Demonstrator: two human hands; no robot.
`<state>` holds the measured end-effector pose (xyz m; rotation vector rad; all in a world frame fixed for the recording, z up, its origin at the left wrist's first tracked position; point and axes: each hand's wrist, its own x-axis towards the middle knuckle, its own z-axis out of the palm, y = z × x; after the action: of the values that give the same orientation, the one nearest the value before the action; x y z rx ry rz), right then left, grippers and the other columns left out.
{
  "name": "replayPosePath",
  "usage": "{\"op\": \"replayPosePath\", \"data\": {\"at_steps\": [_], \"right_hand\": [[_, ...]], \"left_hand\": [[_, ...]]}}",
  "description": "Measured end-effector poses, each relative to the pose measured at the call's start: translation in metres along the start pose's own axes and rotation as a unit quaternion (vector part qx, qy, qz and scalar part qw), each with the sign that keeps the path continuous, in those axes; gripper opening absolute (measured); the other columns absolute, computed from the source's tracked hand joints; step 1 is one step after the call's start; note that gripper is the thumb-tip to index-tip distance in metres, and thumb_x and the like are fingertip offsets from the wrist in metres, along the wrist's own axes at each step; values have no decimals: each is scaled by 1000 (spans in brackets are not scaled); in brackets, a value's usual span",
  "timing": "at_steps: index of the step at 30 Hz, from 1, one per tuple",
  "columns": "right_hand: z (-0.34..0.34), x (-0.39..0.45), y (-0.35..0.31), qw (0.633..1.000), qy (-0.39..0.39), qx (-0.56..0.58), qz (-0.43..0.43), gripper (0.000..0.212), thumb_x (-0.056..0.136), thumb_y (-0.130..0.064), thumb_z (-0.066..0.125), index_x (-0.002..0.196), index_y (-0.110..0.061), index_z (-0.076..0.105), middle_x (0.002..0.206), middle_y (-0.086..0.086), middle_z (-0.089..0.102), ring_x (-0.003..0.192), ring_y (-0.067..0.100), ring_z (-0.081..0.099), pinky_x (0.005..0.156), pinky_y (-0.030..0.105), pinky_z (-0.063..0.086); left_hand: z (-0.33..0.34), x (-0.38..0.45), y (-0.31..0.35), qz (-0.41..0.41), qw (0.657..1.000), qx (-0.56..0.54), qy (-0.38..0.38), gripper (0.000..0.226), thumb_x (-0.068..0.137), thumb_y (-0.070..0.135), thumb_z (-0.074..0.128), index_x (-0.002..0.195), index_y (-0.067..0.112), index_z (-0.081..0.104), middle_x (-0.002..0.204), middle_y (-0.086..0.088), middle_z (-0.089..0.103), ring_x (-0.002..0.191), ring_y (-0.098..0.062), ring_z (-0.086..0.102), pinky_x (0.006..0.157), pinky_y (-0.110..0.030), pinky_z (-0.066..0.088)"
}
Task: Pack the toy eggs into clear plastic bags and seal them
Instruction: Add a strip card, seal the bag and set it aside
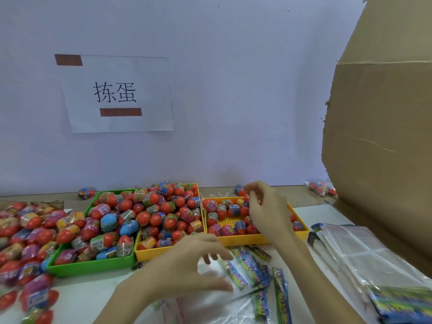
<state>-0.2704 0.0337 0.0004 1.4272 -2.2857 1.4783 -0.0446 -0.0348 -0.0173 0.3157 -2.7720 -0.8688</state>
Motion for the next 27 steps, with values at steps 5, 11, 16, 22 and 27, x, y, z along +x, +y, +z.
{"op": "replayPosePath", "data": {"at_steps": [5,11,16,22,27], "right_hand": [[0,-19,-4,999,-9,17,-30,24,106,-10,55,106,-29,70,95,-17,72,86,2,68,75,18,57],[-3,-24,-8,997,-45,37,-46,26,105,-8,56,102,-28,72,91,-19,70,87,-1,66,71,17,55],[-4,-29,-13,994,-65,50,-69,25,105,-7,56,100,-25,73,88,-15,71,76,11,66,64,26,54],[-2,-31,-14,991,-86,51,-85,25,105,-7,56,100,-25,73,91,-16,71,84,4,67,67,18,53],[0,-33,-14,984,-137,58,-97,23,106,-10,58,106,-26,75,99,-17,73,96,-3,66,76,12,54]], "left_hand": [[7,-6,-8,-40,987,90,-128,99,77,81,73,162,50,32,154,55,18,134,36,10,110,1,9],[22,6,-18,-66,980,-3,-186,79,102,59,57,168,30,26,172,26,22,156,7,19,125,-14,22],[-7,-10,-12,-79,982,-14,-172,58,101,52,67,154,53,45,154,52,28,142,26,28,117,-6,30],[-5,-2,-6,-96,985,-77,-120,37,113,30,51,146,41,62,153,42,44,141,21,37,120,-15,36],[1,-3,-11,-43,995,4,-89,74,84,68,77,151,51,49,149,50,39,137,26,34,108,2,28]]}}
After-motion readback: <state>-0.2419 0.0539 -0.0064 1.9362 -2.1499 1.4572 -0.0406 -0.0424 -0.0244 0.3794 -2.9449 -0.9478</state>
